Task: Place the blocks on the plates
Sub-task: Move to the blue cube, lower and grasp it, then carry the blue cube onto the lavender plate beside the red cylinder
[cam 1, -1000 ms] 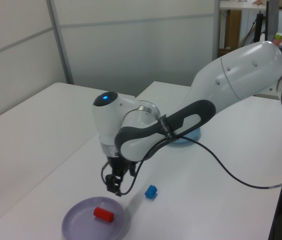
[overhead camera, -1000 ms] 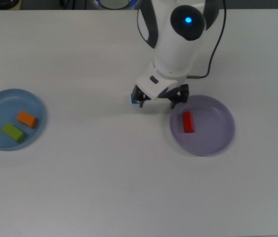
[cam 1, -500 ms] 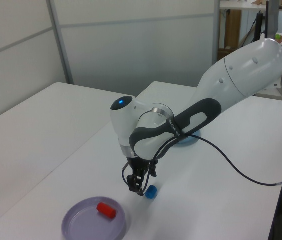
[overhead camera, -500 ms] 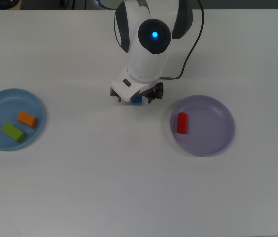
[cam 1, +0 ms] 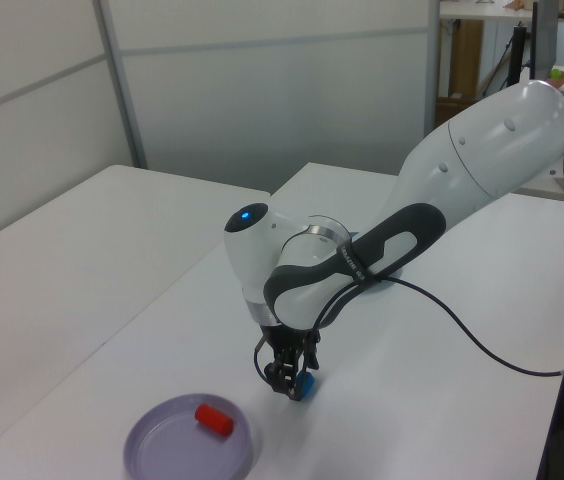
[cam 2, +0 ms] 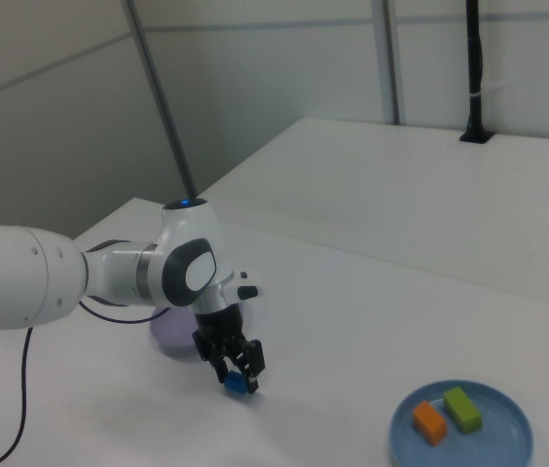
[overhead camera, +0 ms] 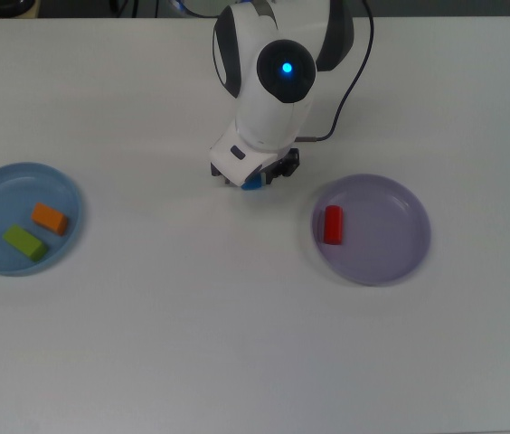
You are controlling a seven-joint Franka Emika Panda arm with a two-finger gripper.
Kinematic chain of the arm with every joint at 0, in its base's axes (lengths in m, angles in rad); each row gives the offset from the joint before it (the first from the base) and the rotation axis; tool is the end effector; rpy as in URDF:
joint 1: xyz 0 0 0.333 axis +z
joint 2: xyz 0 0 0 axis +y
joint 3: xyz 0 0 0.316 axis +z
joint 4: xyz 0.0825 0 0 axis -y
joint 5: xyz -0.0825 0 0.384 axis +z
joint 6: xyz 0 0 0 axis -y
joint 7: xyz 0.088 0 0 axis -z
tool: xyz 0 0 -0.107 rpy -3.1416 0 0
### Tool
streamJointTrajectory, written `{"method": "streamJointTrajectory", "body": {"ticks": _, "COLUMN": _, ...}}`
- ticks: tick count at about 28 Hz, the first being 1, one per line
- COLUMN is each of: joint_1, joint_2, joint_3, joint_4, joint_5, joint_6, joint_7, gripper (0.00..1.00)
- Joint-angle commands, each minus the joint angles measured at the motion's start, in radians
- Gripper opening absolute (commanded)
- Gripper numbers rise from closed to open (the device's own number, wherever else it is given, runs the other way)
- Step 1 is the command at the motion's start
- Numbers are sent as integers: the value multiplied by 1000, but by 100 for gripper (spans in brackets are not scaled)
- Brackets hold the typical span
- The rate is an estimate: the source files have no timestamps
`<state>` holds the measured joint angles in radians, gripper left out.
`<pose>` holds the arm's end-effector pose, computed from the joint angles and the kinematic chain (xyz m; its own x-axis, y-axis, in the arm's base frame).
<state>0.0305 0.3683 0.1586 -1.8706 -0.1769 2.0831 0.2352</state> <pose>0.6058 0.1018 0.3084 0.9910 0.0382 -0.1285 0.0533 -0.9919 0.1155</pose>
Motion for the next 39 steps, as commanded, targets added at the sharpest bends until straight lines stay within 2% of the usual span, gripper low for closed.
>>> {"method": "streamJointTrajectory", "body": {"ticks": 1, "joint_1": 0, "joint_2": -40, "joint_3": -2, "joint_4": -38, "joint_5": 20, "joint_6": 2, "joint_7": -34, "gripper": 17}}
{"method": "streamJointTrajectory", "body": {"ticks": 4, "joint_1": -1, "joint_2": -43, "joint_3": -2, "joint_4": -32, "joint_5": 20, "joint_6": 0, "joint_7": -30, "gripper": 0}}
{"method": "streamJointTrajectory", "body": {"ticks": 8, "joint_1": -4, "joint_2": -63, "joint_3": -2, "joint_4": -13, "joint_5": 22, "joint_6": -18, "joint_7": -33, "gripper": 0}}
{"method": "streamJointTrajectory", "body": {"ticks": 13, "joint_1": -1, "joint_2": -81, "joint_3": 2, "joint_4": 57, "joint_5": 43, "joint_6": -46, "joint_7": -22, "gripper": 0}}
{"method": "streamJointTrajectory", "body": {"ticks": 15, "joint_1": 15, "joint_2": -81, "joint_3": 9, "joint_4": 87, "joint_5": 59, "joint_6": -44, "joint_7": -14, "gripper": 0}}
{"method": "streamJointTrajectory", "body": {"ticks": 19, "joint_1": 66, "joint_2": -75, "joint_3": 7, "joint_4": 108, "joint_5": 59, "joint_6": -29, "joint_7": 16, "gripper": 0}}
{"method": "streamJointTrajectory", "body": {"ticks": 21, "joint_1": 101, "joint_2": -60, "joint_3": 7, "joint_4": 129, "joint_5": 54, "joint_6": 0, "joint_7": 44, "gripper": 0}}
{"method": "streamJointTrajectory", "body": {"ticks": 27, "joint_1": 176, "joint_2": -13, "joint_3": 7, "joint_4": 130, "joint_5": 43, "joint_6": 158, "joint_7": 101, "gripper": 0}}
{"method": "streamJointTrajectory", "body": {"ticks": 34, "joint_1": 203, "joint_2": 58, "joint_3": 7, "joint_4": 133, "joint_5": 30, "joint_6": 345, "joint_7": 101, "gripper": 2}}
{"method": "streamJointTrajectory", "body": {"ticks": 39, "joint_1": 218, "joint_2": 92, "joint_3": 7, "joint_4": 131, "joint_5": 2, "joint_6": 388, "joint_7": 104, "gripper": 6}}
